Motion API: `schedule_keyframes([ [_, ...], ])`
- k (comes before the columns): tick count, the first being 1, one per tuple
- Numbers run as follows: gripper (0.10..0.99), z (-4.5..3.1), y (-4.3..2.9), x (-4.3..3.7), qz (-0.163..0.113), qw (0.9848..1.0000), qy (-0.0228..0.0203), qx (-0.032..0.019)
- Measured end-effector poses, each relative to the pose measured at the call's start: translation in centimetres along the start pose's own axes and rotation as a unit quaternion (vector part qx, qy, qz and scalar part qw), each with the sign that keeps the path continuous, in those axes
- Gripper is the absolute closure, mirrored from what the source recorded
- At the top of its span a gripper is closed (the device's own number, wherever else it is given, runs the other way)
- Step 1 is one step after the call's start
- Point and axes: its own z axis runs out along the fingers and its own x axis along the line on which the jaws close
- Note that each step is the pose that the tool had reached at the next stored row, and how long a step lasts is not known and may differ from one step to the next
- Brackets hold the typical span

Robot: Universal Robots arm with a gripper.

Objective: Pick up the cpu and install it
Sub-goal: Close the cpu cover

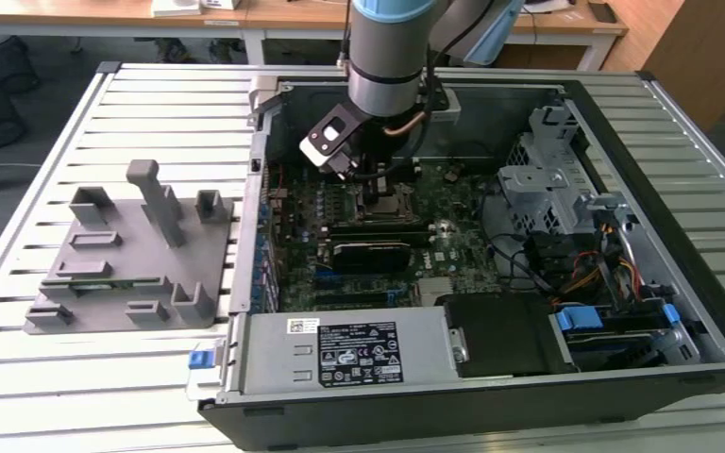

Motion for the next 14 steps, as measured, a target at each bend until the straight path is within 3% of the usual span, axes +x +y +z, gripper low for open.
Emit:
schedule_keyframes([
  [14, 0.98, 0.45, 0.04, -0.03, 0.0, 1.0, 0.0, 0.0001],
])
